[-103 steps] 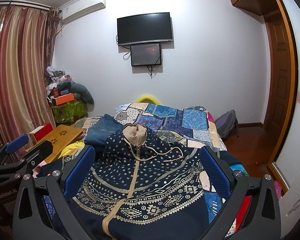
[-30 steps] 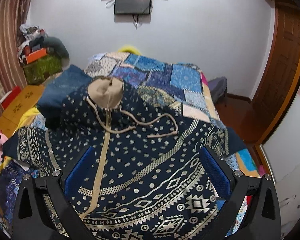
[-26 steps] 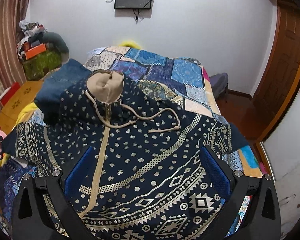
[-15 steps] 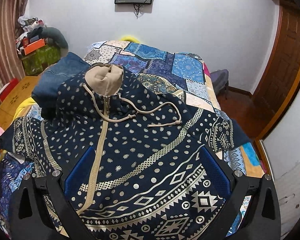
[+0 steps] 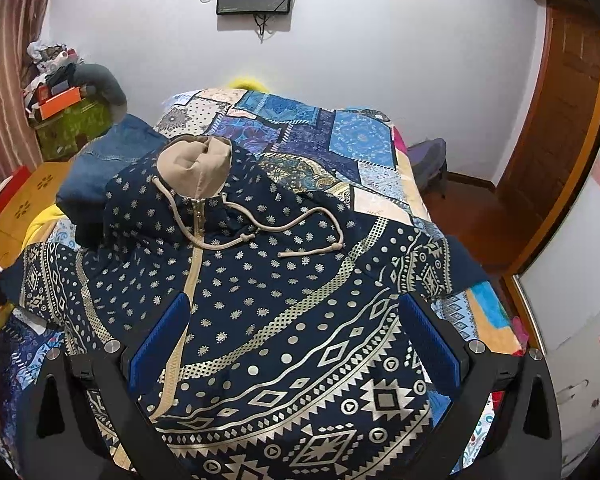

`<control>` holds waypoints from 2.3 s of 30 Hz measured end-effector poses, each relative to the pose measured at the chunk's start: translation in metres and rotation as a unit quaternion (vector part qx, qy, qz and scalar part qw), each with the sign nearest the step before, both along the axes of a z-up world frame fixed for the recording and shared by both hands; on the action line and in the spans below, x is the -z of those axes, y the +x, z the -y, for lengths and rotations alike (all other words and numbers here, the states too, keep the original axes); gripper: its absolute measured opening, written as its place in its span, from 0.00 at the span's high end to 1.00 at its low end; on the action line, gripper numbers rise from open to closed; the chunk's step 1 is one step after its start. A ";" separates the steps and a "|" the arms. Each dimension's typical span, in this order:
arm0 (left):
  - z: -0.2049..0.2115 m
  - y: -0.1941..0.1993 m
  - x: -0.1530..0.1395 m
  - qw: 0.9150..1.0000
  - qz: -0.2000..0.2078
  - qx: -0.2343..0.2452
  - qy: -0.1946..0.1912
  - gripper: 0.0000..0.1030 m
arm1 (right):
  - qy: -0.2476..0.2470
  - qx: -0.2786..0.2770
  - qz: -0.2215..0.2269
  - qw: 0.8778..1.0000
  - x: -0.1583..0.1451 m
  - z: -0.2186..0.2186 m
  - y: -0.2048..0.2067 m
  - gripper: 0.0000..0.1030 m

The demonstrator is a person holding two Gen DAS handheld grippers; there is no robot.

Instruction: Fold large clothes

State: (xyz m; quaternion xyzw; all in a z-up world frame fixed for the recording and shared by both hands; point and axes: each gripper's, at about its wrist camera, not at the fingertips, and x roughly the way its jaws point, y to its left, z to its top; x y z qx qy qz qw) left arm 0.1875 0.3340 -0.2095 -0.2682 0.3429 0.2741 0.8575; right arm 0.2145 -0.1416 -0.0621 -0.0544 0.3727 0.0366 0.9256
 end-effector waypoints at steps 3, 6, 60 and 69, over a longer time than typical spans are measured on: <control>0.026 0.012 -0.037 0.998 0.041 0.034 0.026 0.98 | 0.002 -0.001 0.004 1.000 -0.001 0.001 0.000 0.00; 0.055 0.028 -0.068 0.993 0.081 0.076 0.042 0.98 | 0.003 -0.002 0.005 1.000 -0.001 0.003 0.001 0.00; 0.179 0.054 -0.078 0.930 -0.043 0.345 0.119 0.45 | -0.040 -0.175 -0.019 0.984 0.000 -0.079 0.026 0.00; 0.106 0.030 -0.040 0.941 -0.113 0.295 0.119 0.45 | -0.065 -0.295 -0.130 0.944 0.061 -0.186 0.050 0.01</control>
